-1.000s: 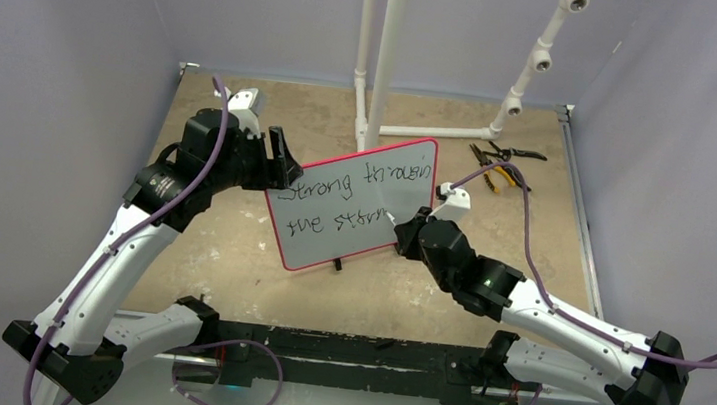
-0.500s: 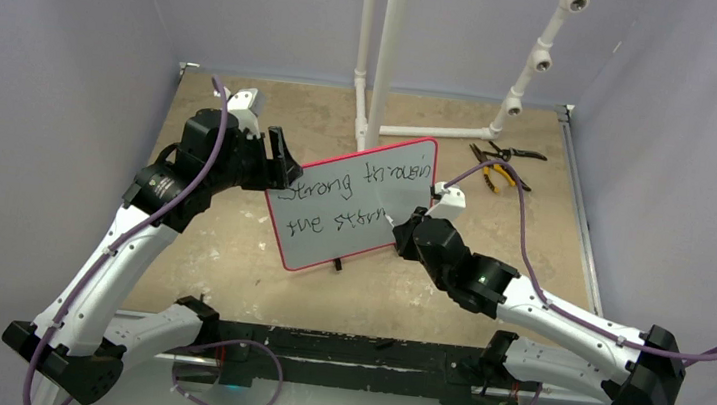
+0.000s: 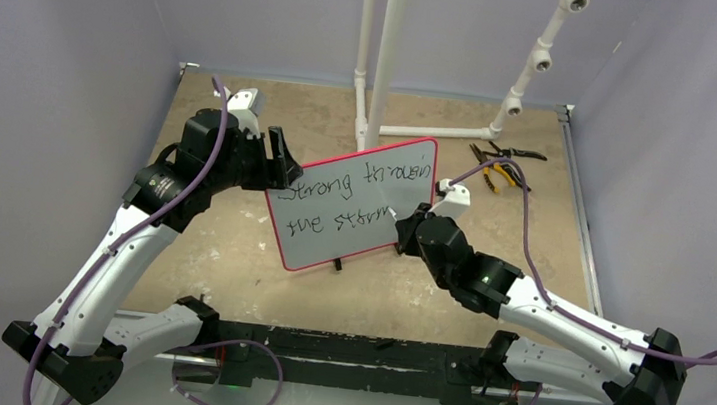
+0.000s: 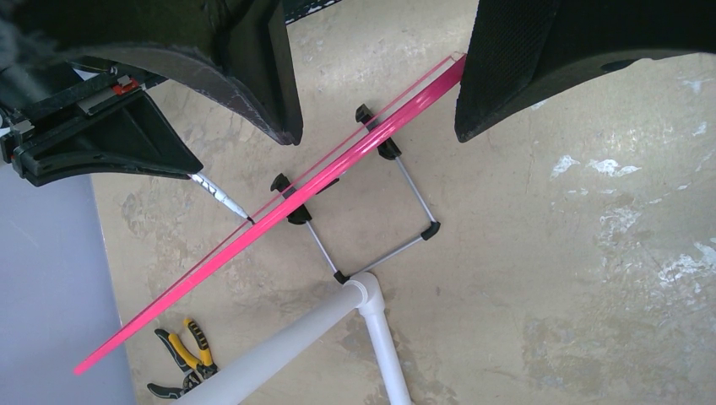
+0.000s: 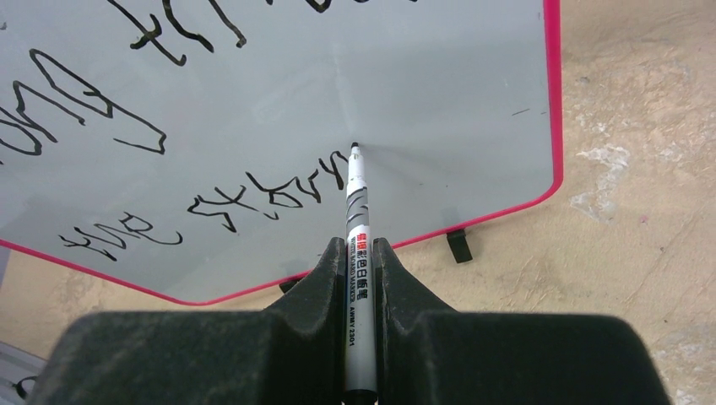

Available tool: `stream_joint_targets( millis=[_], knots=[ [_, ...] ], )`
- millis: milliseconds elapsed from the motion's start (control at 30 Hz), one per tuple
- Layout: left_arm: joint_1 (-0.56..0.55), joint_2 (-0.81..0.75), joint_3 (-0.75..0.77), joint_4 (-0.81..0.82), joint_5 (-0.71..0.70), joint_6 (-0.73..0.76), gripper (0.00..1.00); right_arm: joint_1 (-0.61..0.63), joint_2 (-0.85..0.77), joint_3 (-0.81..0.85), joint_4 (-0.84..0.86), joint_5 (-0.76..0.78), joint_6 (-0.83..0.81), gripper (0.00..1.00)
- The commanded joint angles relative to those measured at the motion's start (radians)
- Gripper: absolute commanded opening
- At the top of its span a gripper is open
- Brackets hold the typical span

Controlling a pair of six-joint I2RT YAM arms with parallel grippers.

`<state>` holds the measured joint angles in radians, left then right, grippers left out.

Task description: Write a sentence on the whiteboard

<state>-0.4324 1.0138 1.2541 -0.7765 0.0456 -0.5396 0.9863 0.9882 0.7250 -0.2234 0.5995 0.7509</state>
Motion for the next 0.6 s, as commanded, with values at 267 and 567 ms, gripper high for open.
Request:
stream_joint_targets(
  millis=[267, 567],
  knots=[
    [-0.002, 0.0, -0.002, 0.012, 0.019, -0.017, 0.66, -0.006, 0.007, 0.025, 0.005, 0.052, 0.025, 0.0],
    [-0.001, 0.007, -0.005, 0.019, 0.02, -0.015, 0.66, -0.006, -0.003, -0.01, -0.036, 0.027, 0.072, 0.0]
  ],
)
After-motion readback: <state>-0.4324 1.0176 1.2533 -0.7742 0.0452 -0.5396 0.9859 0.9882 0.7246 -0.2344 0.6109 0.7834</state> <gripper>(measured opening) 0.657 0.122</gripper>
